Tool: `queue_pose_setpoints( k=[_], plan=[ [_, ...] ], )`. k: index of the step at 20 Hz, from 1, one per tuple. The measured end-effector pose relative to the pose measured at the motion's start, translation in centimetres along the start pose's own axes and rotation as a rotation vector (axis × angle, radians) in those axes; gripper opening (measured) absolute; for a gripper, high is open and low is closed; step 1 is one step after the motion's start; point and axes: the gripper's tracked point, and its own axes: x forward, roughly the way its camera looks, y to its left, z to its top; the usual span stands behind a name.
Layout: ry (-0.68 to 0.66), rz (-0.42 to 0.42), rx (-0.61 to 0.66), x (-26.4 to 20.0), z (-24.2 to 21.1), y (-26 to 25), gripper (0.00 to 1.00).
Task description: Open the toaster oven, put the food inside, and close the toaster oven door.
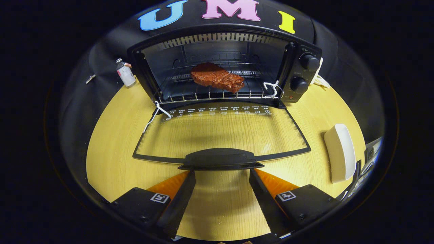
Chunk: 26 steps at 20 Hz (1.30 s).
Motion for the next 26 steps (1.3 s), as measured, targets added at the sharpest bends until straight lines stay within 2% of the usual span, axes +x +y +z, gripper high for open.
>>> queue_pose_setpoints(
  k=[9,18,26],
  plan=[
    [-0.109,0.079,0.007,-3.9,3.0,1.1,0.99],
    [-0.311,0.082,0.032,-4.7,14.0,0.5,0.99],
    [-0.421,0.142,0.044,-8.4,17.4,0.0,0.99]
  ],
)
